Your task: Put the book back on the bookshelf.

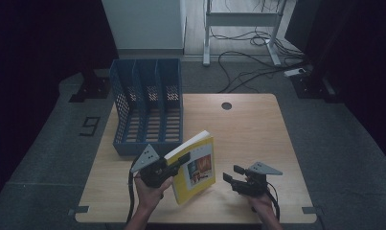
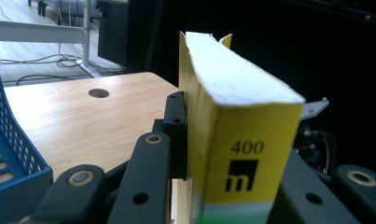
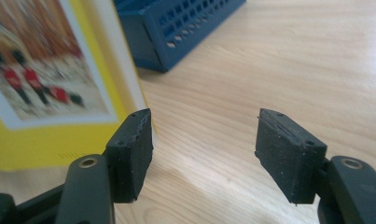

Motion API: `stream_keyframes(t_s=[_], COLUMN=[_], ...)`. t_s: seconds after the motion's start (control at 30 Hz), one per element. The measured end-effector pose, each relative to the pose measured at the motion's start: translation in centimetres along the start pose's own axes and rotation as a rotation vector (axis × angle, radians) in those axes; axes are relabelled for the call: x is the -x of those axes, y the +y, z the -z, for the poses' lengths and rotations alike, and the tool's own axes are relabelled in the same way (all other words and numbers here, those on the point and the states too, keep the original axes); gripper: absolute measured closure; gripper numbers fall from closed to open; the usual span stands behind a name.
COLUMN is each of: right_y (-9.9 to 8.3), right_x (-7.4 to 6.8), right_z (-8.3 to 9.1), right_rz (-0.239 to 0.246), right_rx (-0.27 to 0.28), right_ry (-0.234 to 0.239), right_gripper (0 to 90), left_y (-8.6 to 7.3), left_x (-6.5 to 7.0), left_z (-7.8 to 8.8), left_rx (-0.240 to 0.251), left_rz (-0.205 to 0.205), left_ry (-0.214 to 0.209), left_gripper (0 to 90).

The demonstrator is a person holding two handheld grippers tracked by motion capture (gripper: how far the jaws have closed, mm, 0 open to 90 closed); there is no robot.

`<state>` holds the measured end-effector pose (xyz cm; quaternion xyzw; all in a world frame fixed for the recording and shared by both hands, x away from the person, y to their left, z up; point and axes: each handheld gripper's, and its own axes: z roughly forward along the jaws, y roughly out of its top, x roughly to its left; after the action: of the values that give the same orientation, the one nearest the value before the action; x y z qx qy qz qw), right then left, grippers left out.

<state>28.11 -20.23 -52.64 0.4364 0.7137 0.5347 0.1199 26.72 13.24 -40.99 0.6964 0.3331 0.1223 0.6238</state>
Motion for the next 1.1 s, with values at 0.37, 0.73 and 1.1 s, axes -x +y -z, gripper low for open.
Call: stream_keyframes(t_s=[0.37,0.73,1.1], right_y=[-0.4,-0.3,-0.7], right_x=[0.5,0.7,0.8], right_z=[-0.1,-0.2,-0.1], right_rz=[0.003,0.007,0.002], right_rx=[-0.008,-0.012,-0.026], right_ry=[-0.028,-0.041,-0.047], right_gripper=[36.1,36.2,36.2], left_y=[0.1,1.0,1.6], left_x=[-0.1,-0.5,-0.7], left_z=[0.9,1.6,1.5], left_rx=[0.019,0.051,0.055], left_rz=[0.005,0.01,0.011], left_ry=[0.002,0.009,0.002], left_gripper=[75.4,75.4,75.4])
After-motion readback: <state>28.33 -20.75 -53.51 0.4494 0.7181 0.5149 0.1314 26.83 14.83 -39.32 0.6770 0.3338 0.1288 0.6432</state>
